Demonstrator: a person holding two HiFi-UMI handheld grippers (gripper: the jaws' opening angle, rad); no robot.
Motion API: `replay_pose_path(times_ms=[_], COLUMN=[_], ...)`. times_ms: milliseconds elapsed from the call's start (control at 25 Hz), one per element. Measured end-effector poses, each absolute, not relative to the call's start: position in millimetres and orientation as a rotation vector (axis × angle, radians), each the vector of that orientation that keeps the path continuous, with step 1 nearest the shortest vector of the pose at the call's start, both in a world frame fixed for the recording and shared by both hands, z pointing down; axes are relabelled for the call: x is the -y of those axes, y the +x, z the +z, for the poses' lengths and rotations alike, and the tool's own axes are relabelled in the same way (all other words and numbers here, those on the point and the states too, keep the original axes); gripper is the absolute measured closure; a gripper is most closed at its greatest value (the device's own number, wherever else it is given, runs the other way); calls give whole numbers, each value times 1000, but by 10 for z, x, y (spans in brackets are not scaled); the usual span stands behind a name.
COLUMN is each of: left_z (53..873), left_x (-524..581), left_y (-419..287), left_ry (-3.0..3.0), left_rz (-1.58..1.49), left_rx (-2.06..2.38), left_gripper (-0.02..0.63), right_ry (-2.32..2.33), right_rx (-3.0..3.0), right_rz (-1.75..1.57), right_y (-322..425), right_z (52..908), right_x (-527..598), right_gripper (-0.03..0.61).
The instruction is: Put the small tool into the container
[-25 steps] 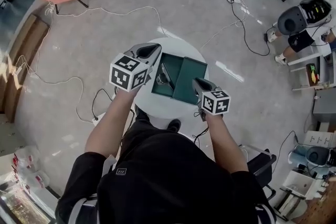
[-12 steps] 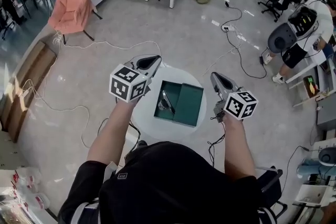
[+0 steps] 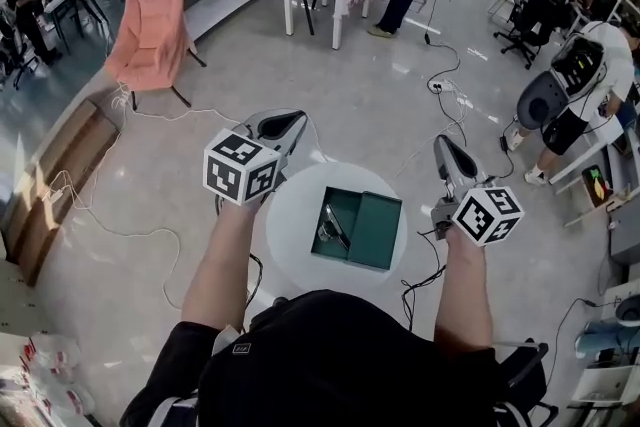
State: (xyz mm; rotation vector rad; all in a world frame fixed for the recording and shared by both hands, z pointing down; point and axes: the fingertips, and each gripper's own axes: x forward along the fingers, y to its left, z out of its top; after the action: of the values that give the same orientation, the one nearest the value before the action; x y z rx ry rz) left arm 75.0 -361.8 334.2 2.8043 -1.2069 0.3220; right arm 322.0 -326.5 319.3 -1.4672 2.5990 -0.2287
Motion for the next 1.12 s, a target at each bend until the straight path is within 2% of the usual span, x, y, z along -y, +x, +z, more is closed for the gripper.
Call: replay_pose_path(times_ms=[280, 1120], left_z=[3252, 3436], left_x=[3526, 3462], left_y=[544, 500], left_ry=[2793, 2758], left_rz=[232, 234], left_rx=[1245, 1244], left_gripper=[624, 624], right_ry=[-1399, -1385], right_rx=[-2625, -2647], right_rz=[-105, -211], right_y=[2925, 2809], right_z=[3057, 3329], right_x=[3015, 2916], right_gripper=[571, 571])
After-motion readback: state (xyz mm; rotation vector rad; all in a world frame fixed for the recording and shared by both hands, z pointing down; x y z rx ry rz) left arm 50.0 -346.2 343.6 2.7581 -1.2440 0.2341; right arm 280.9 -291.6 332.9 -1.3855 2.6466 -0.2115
